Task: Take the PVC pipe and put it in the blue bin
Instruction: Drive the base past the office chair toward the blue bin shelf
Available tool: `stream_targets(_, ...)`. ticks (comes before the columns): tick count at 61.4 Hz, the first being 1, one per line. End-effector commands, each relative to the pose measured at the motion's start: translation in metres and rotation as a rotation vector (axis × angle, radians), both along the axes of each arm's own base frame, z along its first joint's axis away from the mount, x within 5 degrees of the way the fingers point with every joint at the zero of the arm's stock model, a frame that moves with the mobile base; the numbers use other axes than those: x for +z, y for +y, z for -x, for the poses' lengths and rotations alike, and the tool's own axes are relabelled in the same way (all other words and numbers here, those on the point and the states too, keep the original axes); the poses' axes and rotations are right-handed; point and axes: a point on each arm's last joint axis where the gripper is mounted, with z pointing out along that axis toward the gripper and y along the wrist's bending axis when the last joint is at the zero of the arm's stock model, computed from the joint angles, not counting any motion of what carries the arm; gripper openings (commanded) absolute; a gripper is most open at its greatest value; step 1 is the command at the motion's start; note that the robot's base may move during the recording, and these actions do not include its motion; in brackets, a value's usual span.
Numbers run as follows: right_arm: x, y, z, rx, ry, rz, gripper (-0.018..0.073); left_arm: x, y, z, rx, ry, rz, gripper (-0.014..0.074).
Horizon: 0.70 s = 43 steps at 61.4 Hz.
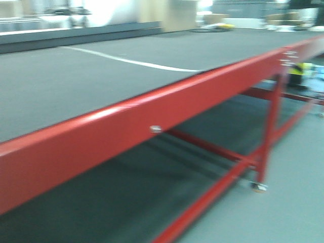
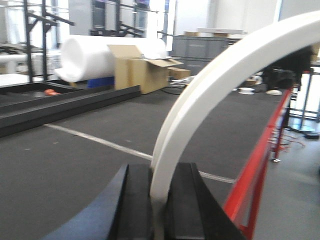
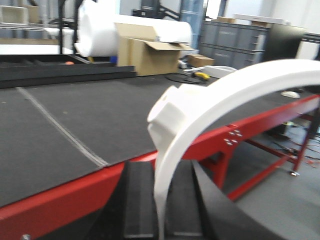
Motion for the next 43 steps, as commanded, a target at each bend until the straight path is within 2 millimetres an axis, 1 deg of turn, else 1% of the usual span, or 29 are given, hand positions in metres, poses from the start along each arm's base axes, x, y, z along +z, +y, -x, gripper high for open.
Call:
stream_targets(1,0.0025,-0.0002,0.0011,-0.001,-0.023,0.006,-0.0168,0.0039,-0.0001,0.0017,-0.004,-0.034,0.014,-0.0111)
stream_targets(43,0.0026,-0.0003,0.0016,-0.001,-0.025,0.005,-0.0168,0.0039,-0.0001,0.0017,-0.004,-0.034,0.014,-0.0111)
